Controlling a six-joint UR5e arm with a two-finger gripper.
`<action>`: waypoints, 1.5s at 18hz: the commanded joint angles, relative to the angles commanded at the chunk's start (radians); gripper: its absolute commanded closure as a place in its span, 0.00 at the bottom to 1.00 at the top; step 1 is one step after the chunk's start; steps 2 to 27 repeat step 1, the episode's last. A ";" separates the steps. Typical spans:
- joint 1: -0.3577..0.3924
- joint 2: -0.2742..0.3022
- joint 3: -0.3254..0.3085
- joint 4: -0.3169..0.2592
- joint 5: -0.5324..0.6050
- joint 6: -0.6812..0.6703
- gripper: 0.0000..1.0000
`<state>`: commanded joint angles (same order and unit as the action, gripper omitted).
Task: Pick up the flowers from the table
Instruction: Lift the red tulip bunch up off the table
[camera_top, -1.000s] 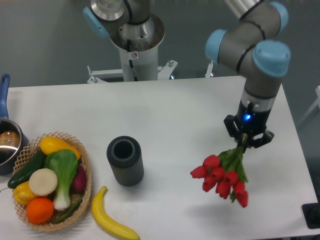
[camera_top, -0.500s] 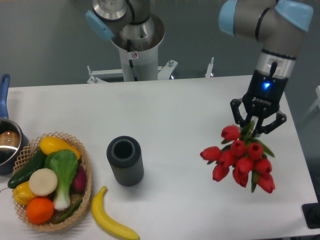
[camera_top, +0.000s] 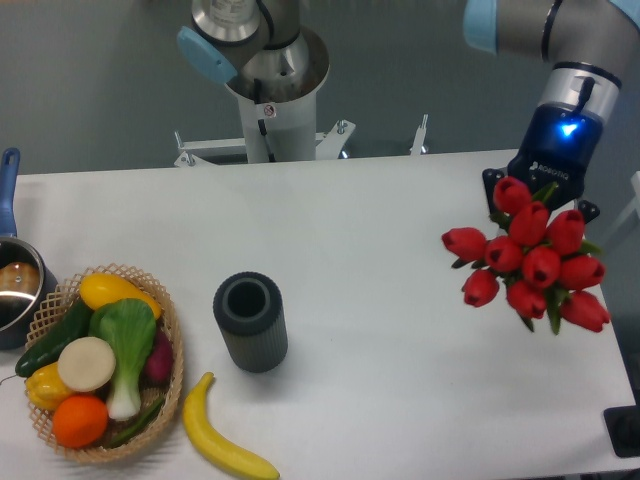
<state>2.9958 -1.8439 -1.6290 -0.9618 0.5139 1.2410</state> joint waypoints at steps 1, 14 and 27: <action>0.000 0.003 -0.008 0.000 0.000 0.000 0.84; 0.000 0.003 -0.008 0.000 0.000 0.000 0.84; 0.000 0.003 -0.008 0.000 0.000 0.000 0.84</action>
